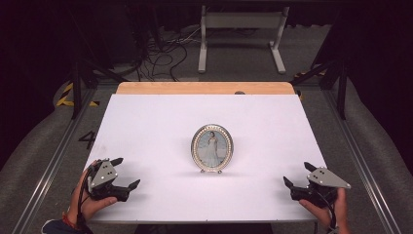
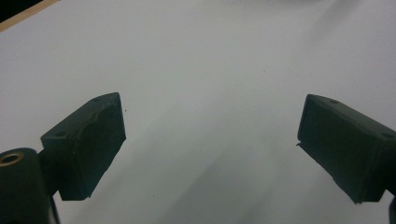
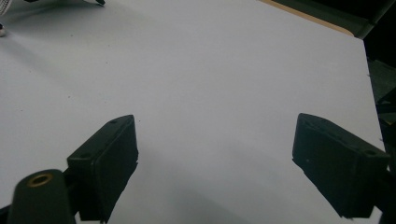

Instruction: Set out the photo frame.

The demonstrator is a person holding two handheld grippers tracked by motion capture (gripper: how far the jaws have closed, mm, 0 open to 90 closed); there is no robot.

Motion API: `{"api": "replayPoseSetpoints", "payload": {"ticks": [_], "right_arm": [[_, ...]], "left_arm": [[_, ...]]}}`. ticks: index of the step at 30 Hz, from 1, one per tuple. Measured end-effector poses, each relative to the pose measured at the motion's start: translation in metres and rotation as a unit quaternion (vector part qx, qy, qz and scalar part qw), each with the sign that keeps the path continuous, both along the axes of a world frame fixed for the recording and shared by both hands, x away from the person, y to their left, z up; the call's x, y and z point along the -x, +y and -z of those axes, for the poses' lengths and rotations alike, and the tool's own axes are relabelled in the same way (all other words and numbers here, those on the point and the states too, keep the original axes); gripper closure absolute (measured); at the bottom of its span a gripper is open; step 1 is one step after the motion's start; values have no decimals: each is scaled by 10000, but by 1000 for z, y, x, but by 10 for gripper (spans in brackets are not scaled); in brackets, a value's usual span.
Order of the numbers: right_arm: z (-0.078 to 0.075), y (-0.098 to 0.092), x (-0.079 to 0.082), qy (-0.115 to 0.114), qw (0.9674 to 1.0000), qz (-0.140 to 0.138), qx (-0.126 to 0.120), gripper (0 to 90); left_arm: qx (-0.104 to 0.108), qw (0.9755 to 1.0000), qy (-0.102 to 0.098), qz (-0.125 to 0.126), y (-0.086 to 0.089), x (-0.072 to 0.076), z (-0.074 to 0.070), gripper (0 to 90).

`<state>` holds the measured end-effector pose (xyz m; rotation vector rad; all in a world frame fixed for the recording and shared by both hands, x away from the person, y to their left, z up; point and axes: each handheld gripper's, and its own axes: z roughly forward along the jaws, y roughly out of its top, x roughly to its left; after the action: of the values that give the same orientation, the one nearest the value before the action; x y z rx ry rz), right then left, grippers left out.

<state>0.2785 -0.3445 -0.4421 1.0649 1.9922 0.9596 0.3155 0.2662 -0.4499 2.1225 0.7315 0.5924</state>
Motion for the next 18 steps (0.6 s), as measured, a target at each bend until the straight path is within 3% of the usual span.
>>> {"api": "replayPoseSetpoints", "payload": {"ticks": [18], "right_arm": [[6,-12,8,23,9998,203,-20,140]], "left_arm": [[237,9993,137,-248,22,3,9,83]]}}
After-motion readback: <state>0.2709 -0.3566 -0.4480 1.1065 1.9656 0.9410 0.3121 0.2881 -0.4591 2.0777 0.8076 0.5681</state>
